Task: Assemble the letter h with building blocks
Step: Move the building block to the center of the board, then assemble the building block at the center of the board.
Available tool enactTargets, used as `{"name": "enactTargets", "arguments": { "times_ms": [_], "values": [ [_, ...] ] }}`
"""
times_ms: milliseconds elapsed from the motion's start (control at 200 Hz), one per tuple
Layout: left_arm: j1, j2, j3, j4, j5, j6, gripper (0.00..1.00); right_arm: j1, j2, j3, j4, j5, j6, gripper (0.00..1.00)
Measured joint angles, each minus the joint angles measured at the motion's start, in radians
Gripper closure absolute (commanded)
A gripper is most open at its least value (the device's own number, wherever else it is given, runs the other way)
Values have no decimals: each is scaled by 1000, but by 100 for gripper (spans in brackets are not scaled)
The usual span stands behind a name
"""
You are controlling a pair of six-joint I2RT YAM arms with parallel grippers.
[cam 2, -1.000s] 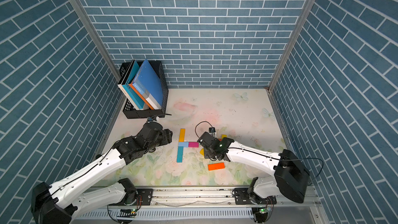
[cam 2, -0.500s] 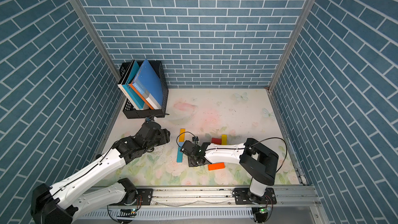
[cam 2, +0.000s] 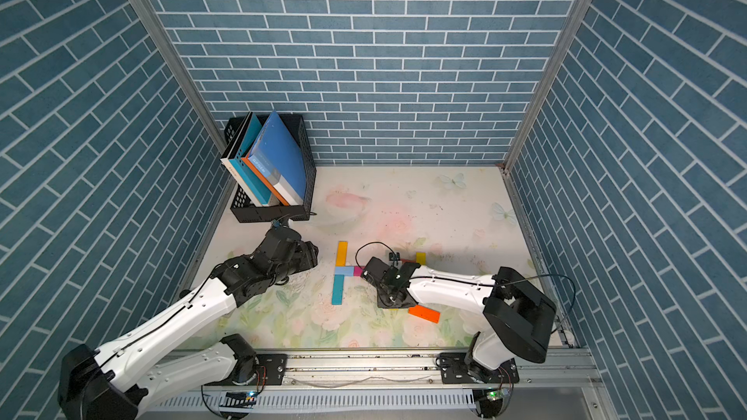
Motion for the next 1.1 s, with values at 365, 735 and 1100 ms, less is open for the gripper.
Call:
{"name": "enactTargets", "arguments": {
  "times_ms": [365,735,1100],
  "values": [
    [53,46,-50,-1,53,12,35,60,235,186,10,-37,9,42],
    [67,46,-54,3,71,26,36,19,233,180,30,-56,16,76],
    [68,43,-63,6,76,32,37,-5,252,203,35,-63,16,77]
  ]
}}
